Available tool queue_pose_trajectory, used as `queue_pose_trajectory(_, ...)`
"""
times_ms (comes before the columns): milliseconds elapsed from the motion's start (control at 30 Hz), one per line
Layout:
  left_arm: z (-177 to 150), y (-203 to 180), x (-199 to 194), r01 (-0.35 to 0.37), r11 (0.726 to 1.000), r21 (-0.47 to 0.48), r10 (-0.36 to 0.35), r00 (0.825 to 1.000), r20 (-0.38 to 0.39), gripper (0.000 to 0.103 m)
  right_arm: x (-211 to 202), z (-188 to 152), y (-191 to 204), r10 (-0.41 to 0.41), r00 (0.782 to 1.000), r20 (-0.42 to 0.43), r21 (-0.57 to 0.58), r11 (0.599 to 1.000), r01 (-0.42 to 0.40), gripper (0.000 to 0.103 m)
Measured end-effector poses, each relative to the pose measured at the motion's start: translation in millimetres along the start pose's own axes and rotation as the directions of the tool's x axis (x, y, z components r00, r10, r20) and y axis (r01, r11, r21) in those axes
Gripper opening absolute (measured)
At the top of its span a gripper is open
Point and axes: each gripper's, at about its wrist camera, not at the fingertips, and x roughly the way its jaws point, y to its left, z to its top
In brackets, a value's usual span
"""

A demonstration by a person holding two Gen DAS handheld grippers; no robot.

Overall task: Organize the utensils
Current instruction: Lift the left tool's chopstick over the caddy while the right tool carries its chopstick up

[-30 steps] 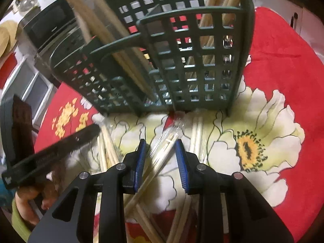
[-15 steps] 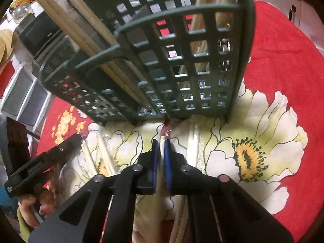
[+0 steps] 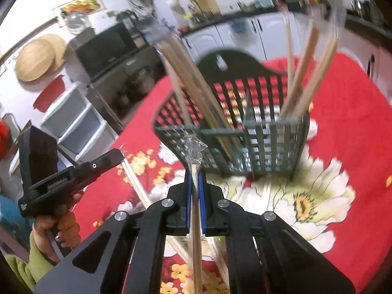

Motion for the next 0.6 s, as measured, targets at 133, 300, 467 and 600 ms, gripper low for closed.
queue_pose_trajectory(133,5.4,-25.1,-8.4,0.032,0.998,0.057,-0.033,0.999,0.028,0.001,-24.6,1.8,4.6,-0.012,0.998,0.068,-0.048,0.999,0.016,0.006)
queue_pose_trajectory(300,9.9,-52.0,-13.5,0.065,0.991,0.114,-0.070,0.997,0.041,0.001,-33.7,4.2,19.2,-0.035,0.990,0.138,-0.084,0.995,0.047,0.006)
queue_pose_trajectory(467,11.7,-74.2,-12.6,0.097,0.981,0.168,-0.105,0.994,0.039,0.000,-47.2,3.1,18.9,-0.056,0.979,0.195,-0.086,0.994,0.073,0.006)
queue_pose_trajectory(600,13.8,-93.1,-11.0,0.118,0.971,0.209,-0.129,0.991,0.040,0.000,-57.9,4.5,17.9,-0.068,0.971,0.227,-0.090,0.992,0.090,0.006)
